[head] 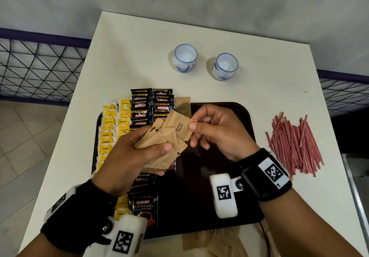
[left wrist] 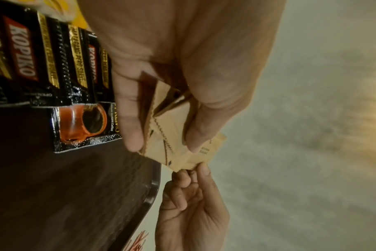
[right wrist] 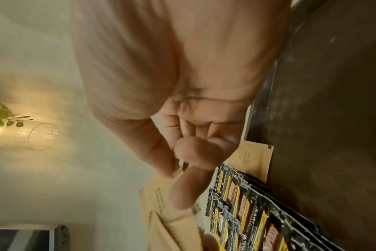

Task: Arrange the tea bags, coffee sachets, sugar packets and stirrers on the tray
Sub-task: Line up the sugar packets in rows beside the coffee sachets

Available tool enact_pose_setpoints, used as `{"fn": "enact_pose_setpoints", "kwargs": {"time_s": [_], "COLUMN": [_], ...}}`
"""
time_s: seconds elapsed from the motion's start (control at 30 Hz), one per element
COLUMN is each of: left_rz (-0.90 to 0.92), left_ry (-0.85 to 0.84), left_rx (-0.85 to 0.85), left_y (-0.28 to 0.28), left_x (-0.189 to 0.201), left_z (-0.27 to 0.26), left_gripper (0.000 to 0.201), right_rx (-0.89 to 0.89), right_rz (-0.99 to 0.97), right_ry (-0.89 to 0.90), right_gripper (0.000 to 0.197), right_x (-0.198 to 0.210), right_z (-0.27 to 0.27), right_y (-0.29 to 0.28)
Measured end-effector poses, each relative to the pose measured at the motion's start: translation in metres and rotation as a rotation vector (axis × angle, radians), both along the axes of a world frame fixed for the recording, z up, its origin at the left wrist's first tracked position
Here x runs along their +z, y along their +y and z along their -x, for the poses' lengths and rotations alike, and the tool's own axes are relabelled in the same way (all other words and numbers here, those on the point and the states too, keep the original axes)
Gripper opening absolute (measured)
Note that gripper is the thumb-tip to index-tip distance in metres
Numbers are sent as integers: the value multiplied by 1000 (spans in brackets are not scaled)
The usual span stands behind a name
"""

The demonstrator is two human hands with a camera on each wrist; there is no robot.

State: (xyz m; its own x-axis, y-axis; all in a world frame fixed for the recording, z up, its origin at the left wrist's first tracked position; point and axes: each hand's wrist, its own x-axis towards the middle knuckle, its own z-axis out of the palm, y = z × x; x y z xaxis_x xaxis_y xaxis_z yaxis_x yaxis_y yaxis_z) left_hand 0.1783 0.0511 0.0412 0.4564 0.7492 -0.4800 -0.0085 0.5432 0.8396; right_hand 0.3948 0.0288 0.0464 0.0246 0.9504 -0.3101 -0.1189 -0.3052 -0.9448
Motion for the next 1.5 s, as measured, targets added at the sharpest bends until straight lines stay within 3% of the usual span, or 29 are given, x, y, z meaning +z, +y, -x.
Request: {"fn": "enact_pose_setpoints", "kwargs": {"time_s": [0.3,0.43,0.6,0.77,1.0,1.07,1.17,1.33,1.5], "left_rz": [17,25,-49,-87,-179,-186,-197,-199,-183], "left_ry": [16,1,-27,-68,66,81,108,123,136], "left_rx": [29,38,44,53,-71,-66,-61,-59,-34], "left_y": [-2,-4,-7,-7,-8,-7,-5,-5,-8], "left_x": [-7,-6,-3,-1,-1,-2,0,-1,-1], "left_z": [11,13,5,8,3,2,2,1,7], "left_gripper": [32,33,31,31,31,32,33,33,36], "right_rx": [-71,-65,-69,-168,25,-2,-95,-66,-127], "right_rz": [41,66,122,228,185,133,70,19,-2], "right_ry": [89,154,169,201,-13,-108,-104,-105,-240], "right_gripper": [18,41,21,13,12,6,10,4,8], "right_x": [-4,-7,-15,-21,-25,-27,-28,-23,-23], "right_z": [-7,-6,19,18,21,16,9,10,-8], "right_y": [-3,-8,-18,-24,-32,-30,-27,-23,-4]}}
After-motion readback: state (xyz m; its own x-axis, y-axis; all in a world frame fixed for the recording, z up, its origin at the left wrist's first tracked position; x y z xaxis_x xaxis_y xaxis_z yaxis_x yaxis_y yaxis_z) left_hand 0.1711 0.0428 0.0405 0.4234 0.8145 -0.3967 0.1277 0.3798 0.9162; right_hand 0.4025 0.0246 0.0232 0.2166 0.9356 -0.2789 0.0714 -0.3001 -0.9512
